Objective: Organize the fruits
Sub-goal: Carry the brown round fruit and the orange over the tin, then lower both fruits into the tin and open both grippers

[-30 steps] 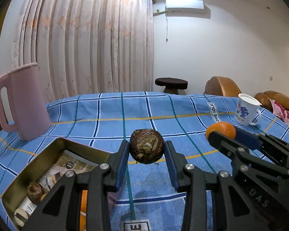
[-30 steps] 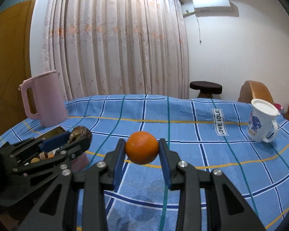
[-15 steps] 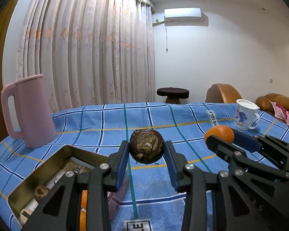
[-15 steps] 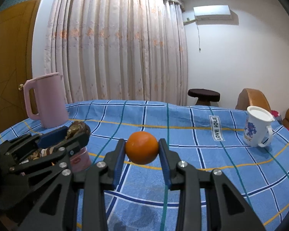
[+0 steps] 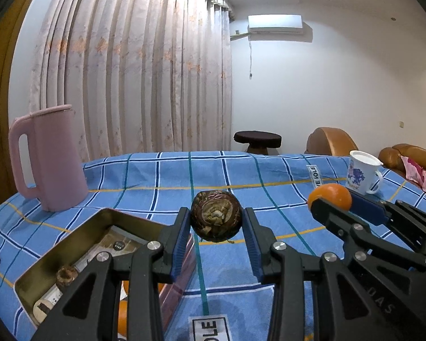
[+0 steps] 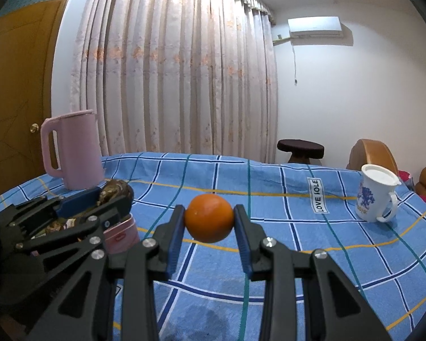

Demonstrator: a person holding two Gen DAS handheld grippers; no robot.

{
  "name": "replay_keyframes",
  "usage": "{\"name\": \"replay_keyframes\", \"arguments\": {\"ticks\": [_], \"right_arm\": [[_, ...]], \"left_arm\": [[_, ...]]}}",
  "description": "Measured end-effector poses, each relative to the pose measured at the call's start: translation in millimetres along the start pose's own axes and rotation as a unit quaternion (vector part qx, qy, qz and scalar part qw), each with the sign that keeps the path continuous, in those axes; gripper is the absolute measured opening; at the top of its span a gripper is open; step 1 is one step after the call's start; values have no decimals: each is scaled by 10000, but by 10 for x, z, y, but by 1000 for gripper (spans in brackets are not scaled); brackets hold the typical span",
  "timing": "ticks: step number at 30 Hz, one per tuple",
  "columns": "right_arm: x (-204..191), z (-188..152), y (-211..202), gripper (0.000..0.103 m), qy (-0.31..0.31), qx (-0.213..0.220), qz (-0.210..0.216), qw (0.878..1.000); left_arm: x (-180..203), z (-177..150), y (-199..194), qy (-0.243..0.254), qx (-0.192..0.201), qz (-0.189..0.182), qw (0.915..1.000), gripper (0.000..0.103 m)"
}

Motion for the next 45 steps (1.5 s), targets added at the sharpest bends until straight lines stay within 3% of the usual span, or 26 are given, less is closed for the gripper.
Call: {"name": "replay_keyframes", "arguments": {"ticks": [19,37,45], "right_arm": [[-250,-82,-2,38,-185,-251,86,9995],[-1306,354,389,38,-269,-317,1381,9895],[-1649,327,612,38,-301,-693,1762,9815]], "left_arm": [[-300,-112,-183,-193,-135,-75,9997,40],[-1479,-48,-283,-415,-578,985,9926,40],[-1791,-247,-209,-337,-1006,1154,9876,40]]}}
Point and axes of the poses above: each gripper's, at about its wrist camera, not at the fingertips, and y roughly the way its jaws point, x to its right, z to its top, the point moved 9 cm from there along y, roughly the way its jaws point, and after that the axes turned 9 degrees about z, right-handed, at the moved point
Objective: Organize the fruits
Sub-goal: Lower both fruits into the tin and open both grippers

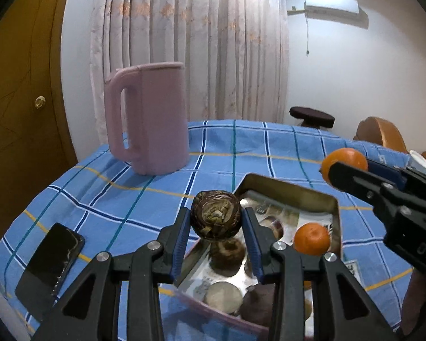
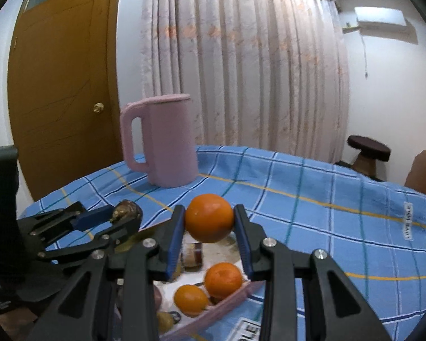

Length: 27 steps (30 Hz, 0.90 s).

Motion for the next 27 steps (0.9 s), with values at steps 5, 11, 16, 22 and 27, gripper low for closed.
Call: {"name": "replay_keyframes", "arguments": {"ticks": [5,11,16,22,27], "right_arm": [[-32,-121,204,38,169,-307,157,9993],[-22,-337,359,38,184,-709,222,9971],[-46,-494,467,38,160,-1094,345,9933],[-60,-662,542,39,211,-1455,530,9877],[-81,-727,504,40,175,-1530,592,9863]], "left_arm": [[-19,-58,38,27,-112,-14,9999,40],[16,-144,107,104,-265,-65,9996,40],[41,-246,197,178,-474,-146,9986,40],[69,-259,194,340,-481,-87,9982,40],[80,-297,203,274,-596,-222,9976,40]]}}
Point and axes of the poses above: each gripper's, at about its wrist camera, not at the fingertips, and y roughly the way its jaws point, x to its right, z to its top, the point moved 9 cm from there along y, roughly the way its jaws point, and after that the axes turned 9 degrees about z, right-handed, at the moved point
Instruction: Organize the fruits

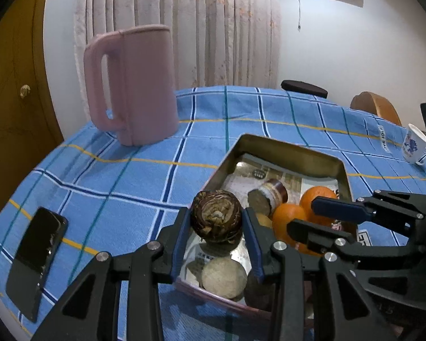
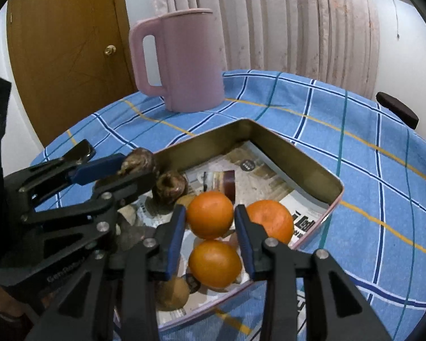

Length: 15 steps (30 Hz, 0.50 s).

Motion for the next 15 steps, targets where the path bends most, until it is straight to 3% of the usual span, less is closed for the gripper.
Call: {"name": "replay_keyframes", "arguments": {"ticks": [6,7,10,12,15], "right_arm": [[-18,-20,-111,55,-50,128,-24,9999],[-25,-16,-135,57,-49,162,-19,9999],[-22,-21,-291,67,6,333,-54,9994],[2,-44,-443,76,85,492,-117,9987],[66,-72,-653,79,261,715,-204,9969]], "left_arm": [[-15,-2,-47,-49,-34,45,10000,41],[-23,8,-85,-107,10,8,9999,45],[-41,34,-184,-158,133,47,9998,69],[-35,64,-272,-157,292,50,9994,72],[-5,93,-396,-199,437,-55,9988,73]]}}
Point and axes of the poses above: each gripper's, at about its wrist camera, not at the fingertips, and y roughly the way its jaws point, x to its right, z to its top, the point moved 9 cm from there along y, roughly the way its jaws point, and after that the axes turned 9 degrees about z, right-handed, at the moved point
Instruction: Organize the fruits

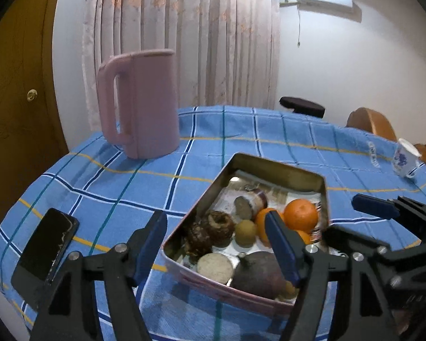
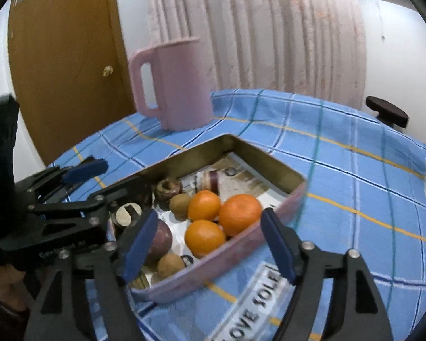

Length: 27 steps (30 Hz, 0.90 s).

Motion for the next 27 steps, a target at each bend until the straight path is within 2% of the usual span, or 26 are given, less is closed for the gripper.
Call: {"name": "replay_keyframes", "arguments": {"ticks": [8,11,16,27], "right_arm": [[54,14,-401,80,165,476,-185,9986],[49,5,-487,88,155,603,-273,9977],[76,51,-637,89,48,828,-547,9951],[104,37,-769,93,105,954,-589,9936]], "left_arm": [[100,35,-176,-10,170,-70,9998,73],[123,39,-200,-12,202,-60,9998,73],[139,31,-198,-18,186,-65,9998,73],[176,16,-233,6,196,-67,9998,73]]}}
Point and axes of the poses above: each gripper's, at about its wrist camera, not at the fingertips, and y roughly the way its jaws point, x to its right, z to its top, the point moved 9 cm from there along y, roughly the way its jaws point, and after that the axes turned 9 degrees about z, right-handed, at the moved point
